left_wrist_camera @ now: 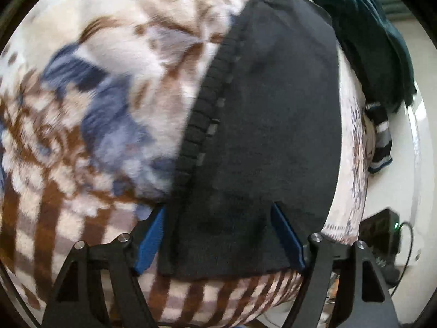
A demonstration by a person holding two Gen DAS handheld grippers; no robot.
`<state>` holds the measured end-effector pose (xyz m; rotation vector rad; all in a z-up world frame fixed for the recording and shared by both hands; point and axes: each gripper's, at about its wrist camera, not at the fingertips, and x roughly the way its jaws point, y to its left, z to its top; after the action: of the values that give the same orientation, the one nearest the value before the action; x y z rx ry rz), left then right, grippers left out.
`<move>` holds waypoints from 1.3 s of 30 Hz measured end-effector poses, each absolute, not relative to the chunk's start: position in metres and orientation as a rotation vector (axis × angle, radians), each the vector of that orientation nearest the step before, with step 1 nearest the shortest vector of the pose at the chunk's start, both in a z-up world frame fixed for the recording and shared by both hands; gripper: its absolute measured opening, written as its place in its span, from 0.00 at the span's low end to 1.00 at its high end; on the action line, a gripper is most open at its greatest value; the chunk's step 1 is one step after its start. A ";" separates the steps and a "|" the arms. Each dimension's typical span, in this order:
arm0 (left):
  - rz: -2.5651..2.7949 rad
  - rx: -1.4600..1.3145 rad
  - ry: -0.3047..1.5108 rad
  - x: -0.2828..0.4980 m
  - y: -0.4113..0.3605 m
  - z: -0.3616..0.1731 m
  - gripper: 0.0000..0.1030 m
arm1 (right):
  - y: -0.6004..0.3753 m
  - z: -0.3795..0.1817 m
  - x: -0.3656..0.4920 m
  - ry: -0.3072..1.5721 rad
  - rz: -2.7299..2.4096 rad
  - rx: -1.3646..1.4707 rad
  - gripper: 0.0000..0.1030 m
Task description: Fold small clothes
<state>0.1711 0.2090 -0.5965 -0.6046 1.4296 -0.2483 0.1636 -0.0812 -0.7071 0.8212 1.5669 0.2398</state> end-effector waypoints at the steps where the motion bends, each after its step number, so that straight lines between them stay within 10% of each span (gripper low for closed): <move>1: -0.267 -0.571 1.425 0.169 0.202 -0.595 0.69 | -0.078 -0.707 0.164 1.543 0.278 0.867 0.64; 7: -0.295 -0.535 1.411 0.163 0.191 -0.595 0.58 | -0.090 -0.732 0.160 1.473 0.340 1.102 0.63; 10: -0.264 -0.579 1.422 0.162 0.204 -0.596 0.34 | -0.103 -0.743 0.157 1.444 0.341 1.247 0.60; 16: -0.272 -0.579 1.425 0.162 0.204 -0.587 0.11 | -0.122 -0.741 0.150 1.479 0.330 1.191 0.37; 19: -0.283 -0.546 1.396 0.163 0.196 -0.571 0.09 | -0.116 -0.728 0.149 1.476 0.313 1.137 0.13; 39: -0.388 -0.674 1.129 0.299 0.220 -0.446 0.06 | -0.125 -0.572 0.226 1.303 0.324 1.078 0.11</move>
<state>0.2987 0.2204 -0.4464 -0.6739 1.1290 -0.3882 0.2259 -0.1251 -0.5723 1.0784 1.3031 0.3237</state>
